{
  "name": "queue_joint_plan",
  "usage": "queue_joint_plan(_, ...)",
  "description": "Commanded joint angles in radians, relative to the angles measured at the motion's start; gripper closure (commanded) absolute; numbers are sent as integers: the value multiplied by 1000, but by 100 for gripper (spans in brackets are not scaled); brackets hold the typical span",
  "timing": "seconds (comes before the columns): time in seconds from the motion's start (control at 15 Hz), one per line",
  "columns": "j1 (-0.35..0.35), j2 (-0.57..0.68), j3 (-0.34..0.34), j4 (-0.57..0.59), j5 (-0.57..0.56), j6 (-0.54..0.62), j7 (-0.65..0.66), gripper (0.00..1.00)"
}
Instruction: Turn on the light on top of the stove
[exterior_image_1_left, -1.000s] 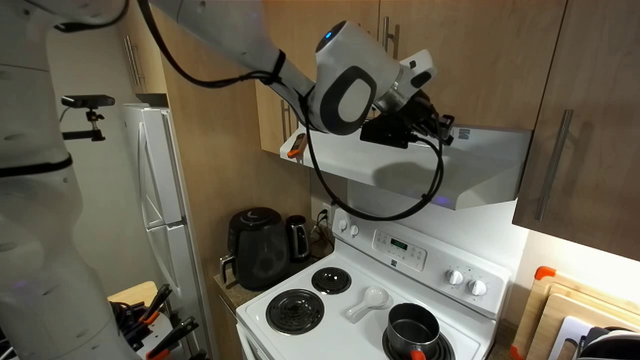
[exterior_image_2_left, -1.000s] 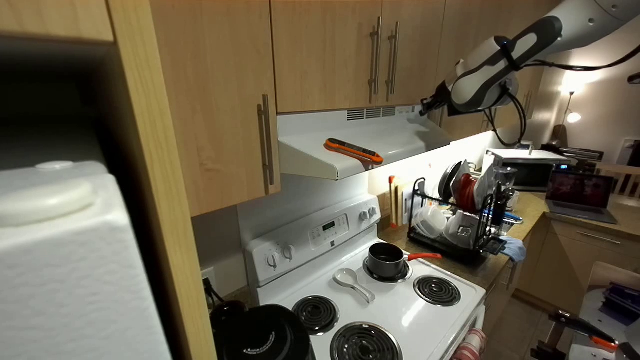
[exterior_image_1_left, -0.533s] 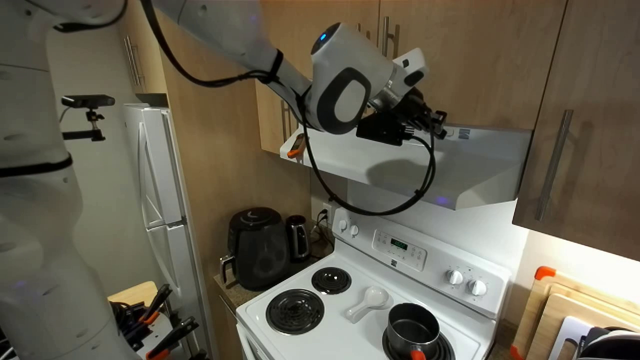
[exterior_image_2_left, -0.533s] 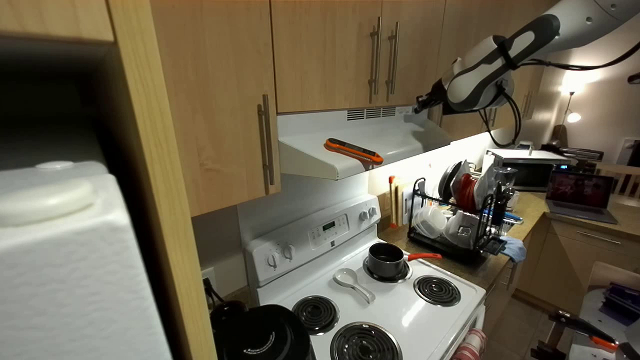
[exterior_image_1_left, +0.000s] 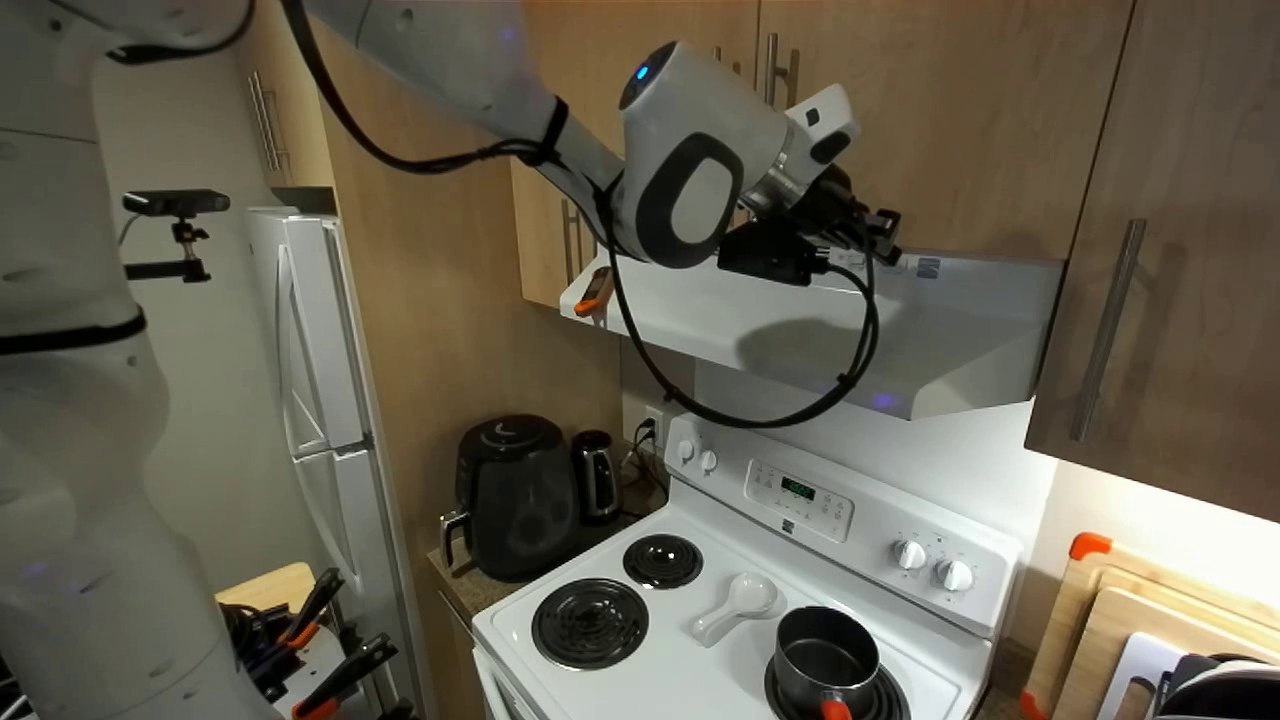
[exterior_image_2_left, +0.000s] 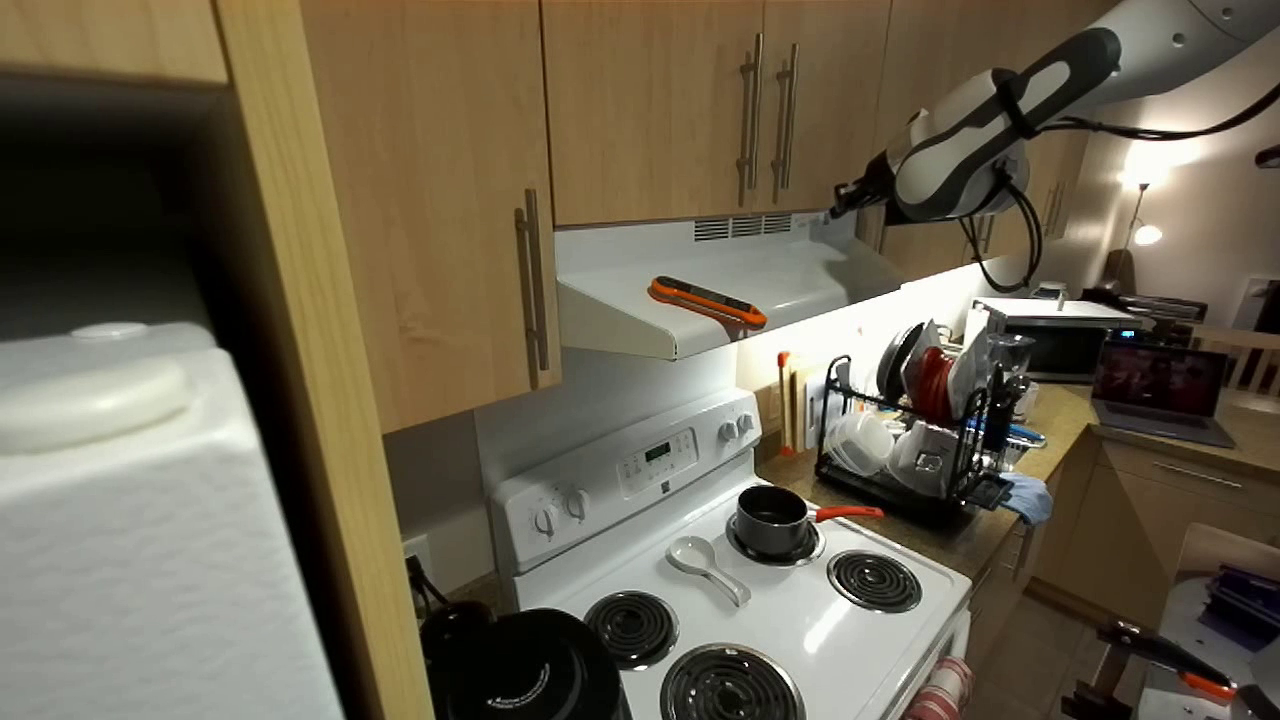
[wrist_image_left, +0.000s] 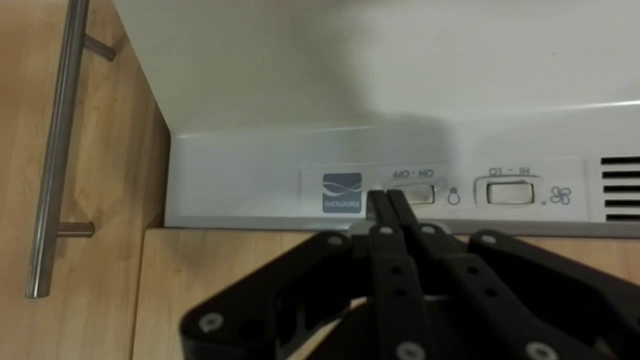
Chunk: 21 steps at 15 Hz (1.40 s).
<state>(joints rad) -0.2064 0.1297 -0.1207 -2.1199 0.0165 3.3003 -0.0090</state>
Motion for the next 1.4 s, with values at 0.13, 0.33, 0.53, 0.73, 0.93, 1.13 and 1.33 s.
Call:
queue_joint_plan(0.13, -35, 20, 32, 18, 9, 17, 12, 97)
queue_joint_plan(0.33, -40, 21, 40, 18, 9, 19, 12, 97)
queue_joint_plan(0.53, -43, 21, 47, 20, 10, 12, 13, 97)
queue_joint_plan(0.73, -51, 22, 56, 20, 10, 13, 13, 97)
queue_joint_plan(0.93, -53, 23, 60, 21, 10, 11, 13, 97)
queue_joint_plan(1.13, -59, 23, 69, 20, 11, 8, 14, 97)
queue_joint_plan(1.33, -70, 25, 84, 21, 11, 7, 15, 97)
